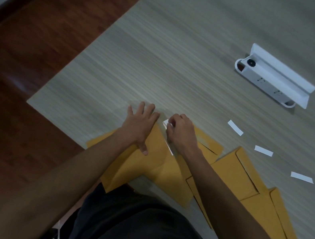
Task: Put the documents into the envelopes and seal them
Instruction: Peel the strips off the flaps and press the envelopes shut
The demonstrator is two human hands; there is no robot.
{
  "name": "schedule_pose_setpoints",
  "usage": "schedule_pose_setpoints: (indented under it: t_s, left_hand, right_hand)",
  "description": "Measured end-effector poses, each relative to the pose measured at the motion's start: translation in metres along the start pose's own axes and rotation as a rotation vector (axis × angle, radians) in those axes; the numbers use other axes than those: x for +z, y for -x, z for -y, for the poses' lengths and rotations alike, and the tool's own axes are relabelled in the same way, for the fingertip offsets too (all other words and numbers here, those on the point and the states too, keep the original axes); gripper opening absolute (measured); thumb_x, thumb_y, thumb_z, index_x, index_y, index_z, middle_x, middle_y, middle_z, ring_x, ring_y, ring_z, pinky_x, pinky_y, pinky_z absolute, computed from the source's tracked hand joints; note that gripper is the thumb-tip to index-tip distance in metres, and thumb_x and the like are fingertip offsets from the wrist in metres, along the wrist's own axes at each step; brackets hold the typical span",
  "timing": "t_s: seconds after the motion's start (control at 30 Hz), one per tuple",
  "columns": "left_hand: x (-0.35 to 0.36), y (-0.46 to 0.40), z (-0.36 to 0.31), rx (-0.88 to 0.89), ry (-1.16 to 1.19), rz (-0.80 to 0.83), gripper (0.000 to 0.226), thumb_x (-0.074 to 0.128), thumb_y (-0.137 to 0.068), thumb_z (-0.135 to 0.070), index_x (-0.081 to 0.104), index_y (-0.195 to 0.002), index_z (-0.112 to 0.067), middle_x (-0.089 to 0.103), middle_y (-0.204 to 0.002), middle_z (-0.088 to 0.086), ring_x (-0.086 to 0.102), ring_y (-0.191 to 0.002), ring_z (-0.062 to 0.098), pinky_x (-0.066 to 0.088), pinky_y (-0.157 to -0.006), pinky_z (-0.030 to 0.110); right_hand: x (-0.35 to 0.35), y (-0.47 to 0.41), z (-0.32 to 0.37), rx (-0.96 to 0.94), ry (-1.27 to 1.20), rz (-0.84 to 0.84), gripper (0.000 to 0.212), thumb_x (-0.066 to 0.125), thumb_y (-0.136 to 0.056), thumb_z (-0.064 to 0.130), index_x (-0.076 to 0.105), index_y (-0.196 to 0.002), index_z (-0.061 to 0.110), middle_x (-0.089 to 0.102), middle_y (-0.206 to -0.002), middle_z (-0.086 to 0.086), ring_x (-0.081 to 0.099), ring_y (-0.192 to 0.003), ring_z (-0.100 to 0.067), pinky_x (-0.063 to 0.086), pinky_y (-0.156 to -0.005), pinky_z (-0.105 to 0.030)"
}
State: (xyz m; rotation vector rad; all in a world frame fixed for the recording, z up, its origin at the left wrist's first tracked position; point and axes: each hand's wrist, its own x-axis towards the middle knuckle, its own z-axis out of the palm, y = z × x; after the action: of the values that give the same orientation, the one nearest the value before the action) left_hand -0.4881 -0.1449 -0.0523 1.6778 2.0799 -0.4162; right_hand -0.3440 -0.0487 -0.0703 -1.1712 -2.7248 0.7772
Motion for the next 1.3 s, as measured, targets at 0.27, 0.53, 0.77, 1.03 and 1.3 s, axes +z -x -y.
schedule_pose_setpoints:
  t_s: [0.27, 0.53, 0.77, 1.03, 1.3]
  left_hand:
    - [0.000, 0.001, 0.000, -0.002, 0.011, 0.002, 0.140, 0.087, -0.040, -0.066, 0.012, -0.149, -0.021, 0.007, -0.156, 0.010, 0.005, -0.146, 0.041, 0.019, -0.110, 0.068]
    - [0.001, 0.000, 0.001, 0.001, 0.018, -0.004, 0.141, 0.087, -0.037, -0.066, 0.014, -0.149, -0.021, 0.008, -0.156, 0.010, 0.006, -0.145, 0.040, 0.021, -0.109, 0.069]
    - [0.000, 0.000, 0.000, -0.007, 0.032, -0.021, 0.141, 0.084, -0.034, -0.071, 0.016, -0.147, -0.020, 0.014, -0.153, 0.008, 0.012, -0.142, 0.037, 0.023, -0.107, 0.068]
    - [-0.007, -0.004, -0.006, -0.065, 0.095, -0.163, 0.144, 0.081, -0.041, -0.075, -0.001, -0.150, -0.029, 0.027, -0.147, 0.005, 0.034, -0.129, 0.031, 0.040, -0.097, 0.061]
    - [-0.013, -0.019, 0.006, 0.013, -0.024, -0.205, 0.129, 0.074, -0.049, -0.080, 0.004, -0.151, -0.041, -0.012, -0.162, 0.012, 0.031, -0.135, 0.040, 0.047, -0.090, 0.060]
  right_hand:
    - [0.000, -0.003, -0.005, 0.199, -0.246, -0.026, 0.024, 0.064, -0.086, 0.009, 0.063, -0.110, 0.012, 0.065, -0.083, 0.001, 0.062, -0.077, -0.013, 0.056, -0.076, -0.031]
    - [-0.003, -0.002, -0.002, 0.288, -0.313, 0.023, 0.032, 0.075, -0.080, 0.008, 0.063, -0.110, 0.013, 0.065, -0.090, 0.000, 0.062, -0.083, -0.013, 0.054, -0.076, -0.023]
    - [-0.027, -0.010, -0.004, 0.386, -0.461, -0.034, 0.012, 0.066, -0.088, 0.012, 0.075, -0.096, 0.014, 0.069, -0.088, 0.006, 0.060, -0.074, 0.001, 0.043, -0.065, 0.000]
    - [-0.080, -0.040, -0.046, 0.695, -0.558, -0.252, 0.028, 0.059, -0.090, 0.012, 0.069, -0.116, 0.014, 0.069, -0.117, -0.004, 0.063, -0.105, -0.016, 0.048, -0.096, -0.026]
    - [-0.047, 0.011, -0.019, 0.312, -0.266, 0.064, 0.030, 0.066, -0.086, 0.021, 0.069, -0.115, 0.013, 0.070, -0.109, -0.004, 0.062, -0.104, -0.019, 0.046, -0.091, -0.023]
